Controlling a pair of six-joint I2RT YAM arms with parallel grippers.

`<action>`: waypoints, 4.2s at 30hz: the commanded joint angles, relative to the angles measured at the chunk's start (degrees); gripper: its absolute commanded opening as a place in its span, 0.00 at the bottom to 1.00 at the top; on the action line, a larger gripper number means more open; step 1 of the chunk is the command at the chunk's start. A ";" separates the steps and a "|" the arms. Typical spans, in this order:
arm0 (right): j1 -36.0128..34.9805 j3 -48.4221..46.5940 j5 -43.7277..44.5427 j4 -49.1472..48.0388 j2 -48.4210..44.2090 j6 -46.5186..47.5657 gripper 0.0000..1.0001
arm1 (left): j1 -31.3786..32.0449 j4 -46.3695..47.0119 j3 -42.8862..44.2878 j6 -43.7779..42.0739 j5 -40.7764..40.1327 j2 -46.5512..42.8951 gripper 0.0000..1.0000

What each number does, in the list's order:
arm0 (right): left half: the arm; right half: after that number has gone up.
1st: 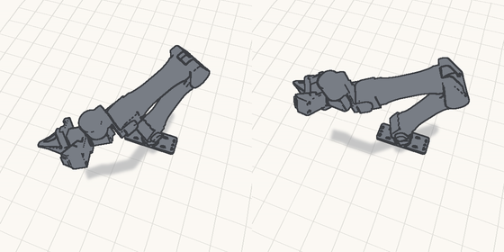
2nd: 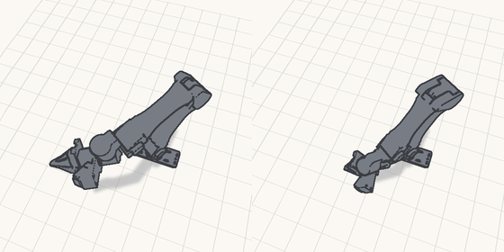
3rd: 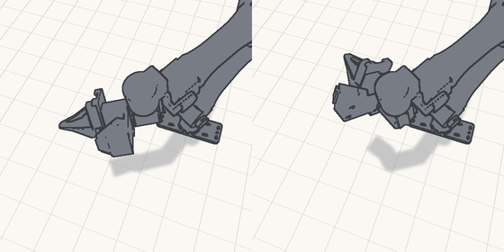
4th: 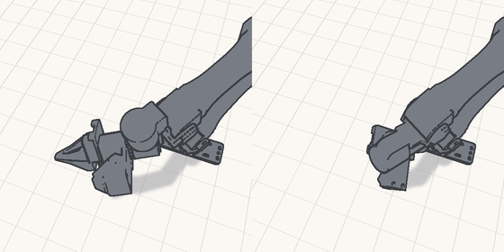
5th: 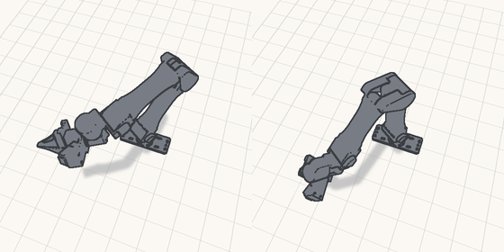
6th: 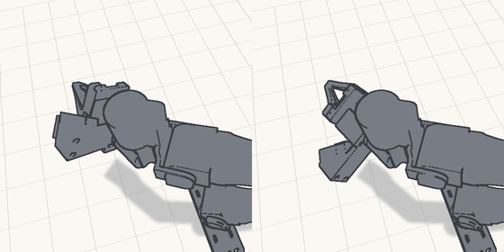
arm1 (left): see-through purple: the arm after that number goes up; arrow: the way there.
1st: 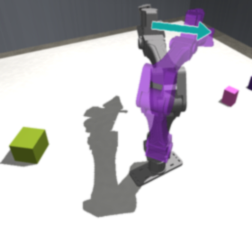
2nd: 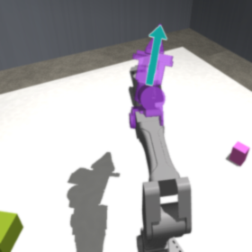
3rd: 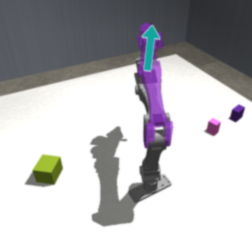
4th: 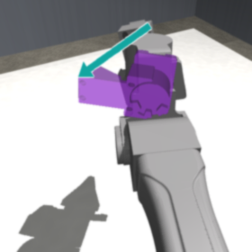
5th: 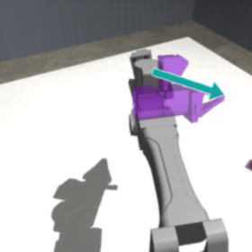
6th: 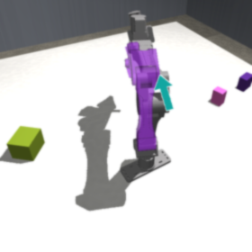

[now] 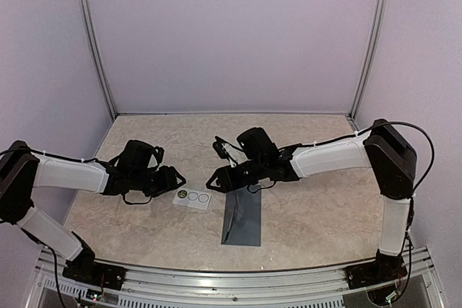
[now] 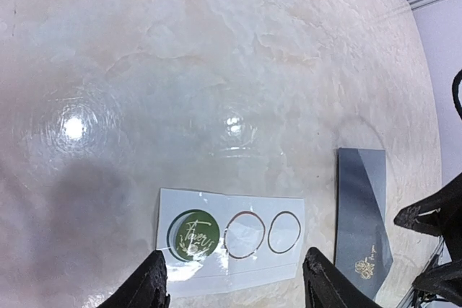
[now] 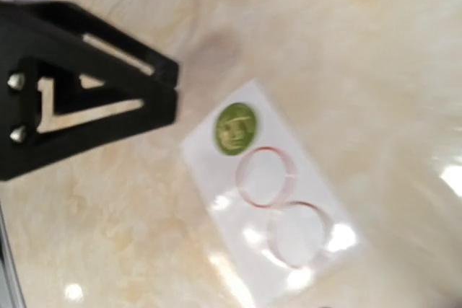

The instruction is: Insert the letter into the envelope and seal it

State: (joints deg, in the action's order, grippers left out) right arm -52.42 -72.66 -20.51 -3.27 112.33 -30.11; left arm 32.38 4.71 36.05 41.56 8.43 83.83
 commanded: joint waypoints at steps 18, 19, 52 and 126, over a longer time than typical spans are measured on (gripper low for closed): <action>-2.13 -17.83 -7.96 2.92 21.86 2.15 0.29 | -1.09 1.95 -0.28 -1.02 2.50 4.70 0.44; -2.10 -17.82 -7.92 2.92 22.09 1.97 0.29 | -1.09 2.13 -0.28 -1.04 2.54 5.00 0.43; -1.50 -15.51 -6.67 4.31 22.84 0.84 0.26 | -1.01 3.57 2.30 -2.30 -0.37 12.93 0.00; 0.35 -12.65 -6.85 2.30 20.94 0.86 0.29 | -2.60 7.18 6.31 -5.79 7.93 17.74 0.16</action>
State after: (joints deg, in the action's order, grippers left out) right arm -52.62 -85.25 -28.32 -4.45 130.85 -29.41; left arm 29.56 11.84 41.60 35.77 15.81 100.05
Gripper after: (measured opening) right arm 0.293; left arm 0.167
